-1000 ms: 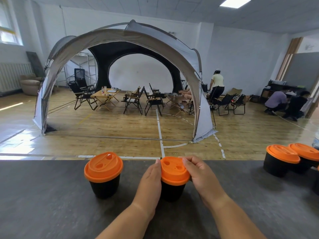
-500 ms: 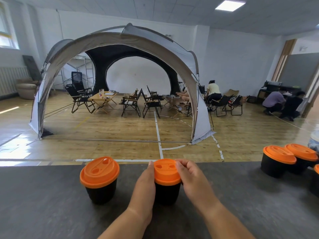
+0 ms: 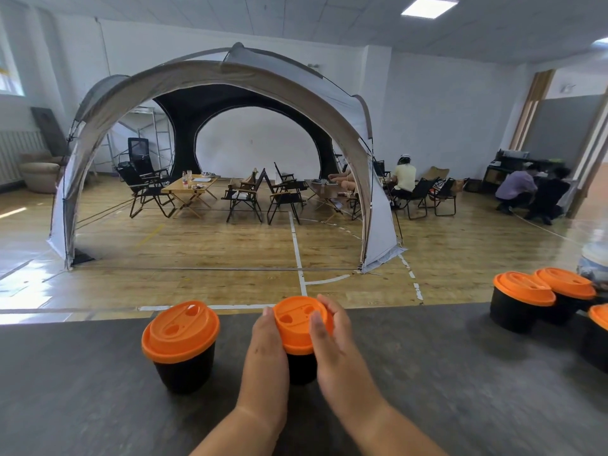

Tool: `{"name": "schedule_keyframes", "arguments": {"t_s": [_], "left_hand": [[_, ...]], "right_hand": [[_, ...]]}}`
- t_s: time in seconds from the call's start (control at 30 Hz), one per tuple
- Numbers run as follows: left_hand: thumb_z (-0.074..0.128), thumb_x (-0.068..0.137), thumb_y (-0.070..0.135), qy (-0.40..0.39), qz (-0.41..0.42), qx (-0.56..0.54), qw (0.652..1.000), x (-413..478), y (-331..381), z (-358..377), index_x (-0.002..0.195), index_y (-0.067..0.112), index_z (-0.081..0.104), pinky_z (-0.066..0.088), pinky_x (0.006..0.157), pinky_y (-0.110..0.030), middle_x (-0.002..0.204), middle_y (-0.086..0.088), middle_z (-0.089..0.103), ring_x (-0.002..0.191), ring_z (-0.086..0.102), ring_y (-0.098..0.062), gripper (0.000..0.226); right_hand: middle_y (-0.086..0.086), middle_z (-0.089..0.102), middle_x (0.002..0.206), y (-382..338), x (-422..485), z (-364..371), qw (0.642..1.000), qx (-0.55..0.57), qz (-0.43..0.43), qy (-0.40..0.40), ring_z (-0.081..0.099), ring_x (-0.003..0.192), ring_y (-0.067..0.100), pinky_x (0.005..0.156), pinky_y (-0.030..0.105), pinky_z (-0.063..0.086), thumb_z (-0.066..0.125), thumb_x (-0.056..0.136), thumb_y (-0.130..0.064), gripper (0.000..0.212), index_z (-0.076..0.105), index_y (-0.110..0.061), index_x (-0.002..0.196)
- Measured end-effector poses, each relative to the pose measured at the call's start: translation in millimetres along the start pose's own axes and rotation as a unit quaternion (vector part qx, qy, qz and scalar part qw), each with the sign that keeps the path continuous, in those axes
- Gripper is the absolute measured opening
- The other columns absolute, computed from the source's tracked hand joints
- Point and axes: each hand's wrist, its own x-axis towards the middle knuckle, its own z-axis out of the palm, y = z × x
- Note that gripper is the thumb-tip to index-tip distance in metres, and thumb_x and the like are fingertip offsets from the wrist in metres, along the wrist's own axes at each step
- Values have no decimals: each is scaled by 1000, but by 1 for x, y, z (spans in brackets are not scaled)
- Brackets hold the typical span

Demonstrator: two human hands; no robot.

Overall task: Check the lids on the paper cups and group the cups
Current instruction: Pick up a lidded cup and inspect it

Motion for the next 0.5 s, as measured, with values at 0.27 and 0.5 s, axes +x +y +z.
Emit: {"name": "schedule_keyframes", "arguments": {"t_s": [0.27, 0.5], "left_hand": [[34, 100, 48, -31, -35, -33, 998, -11, 9, 8, 102, 12, 71, 42, 105, -42, 98, -9, 76, 102, 68, -22, 52], [33, 101, 43, -1, -27, -32, 999, -12, 11, 8, 96, 10, 72, 38, 108, -44, 95, -13, 75, 103, 66, -26, 52]], "right_hand": [[-7, 60, 112, -7, 4, -15, 999, 25, -2, 33, 59, 89, -9, 70, 1, 41, 36, 103, -29, 23, 52, -30, 121], [-10, 58, 119, -10, 1, -10, 1000, 12, -14, 25, 57, 100, -10, 78, 2, 41, 39, 89, -54, 44, 45, -33, 127]]}}
